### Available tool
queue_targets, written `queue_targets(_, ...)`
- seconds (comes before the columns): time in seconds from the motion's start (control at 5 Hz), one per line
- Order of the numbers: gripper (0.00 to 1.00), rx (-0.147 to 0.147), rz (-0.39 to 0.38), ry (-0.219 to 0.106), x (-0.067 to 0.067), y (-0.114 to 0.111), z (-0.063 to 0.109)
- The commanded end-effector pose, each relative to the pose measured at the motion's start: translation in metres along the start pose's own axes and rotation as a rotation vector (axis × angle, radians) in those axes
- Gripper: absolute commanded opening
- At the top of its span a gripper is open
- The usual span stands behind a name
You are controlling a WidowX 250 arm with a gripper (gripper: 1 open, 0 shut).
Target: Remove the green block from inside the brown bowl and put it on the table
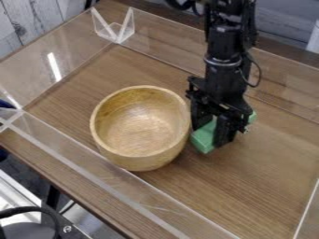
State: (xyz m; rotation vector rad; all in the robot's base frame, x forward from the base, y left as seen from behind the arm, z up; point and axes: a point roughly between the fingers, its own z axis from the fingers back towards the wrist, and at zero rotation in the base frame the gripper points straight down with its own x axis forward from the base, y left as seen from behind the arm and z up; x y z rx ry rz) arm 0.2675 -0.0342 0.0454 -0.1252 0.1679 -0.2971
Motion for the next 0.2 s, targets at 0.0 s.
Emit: queue_targets(0.0, 1.00, 0.013, -0.014, -0.088, 0.0095, 0.0018, 0.0305)
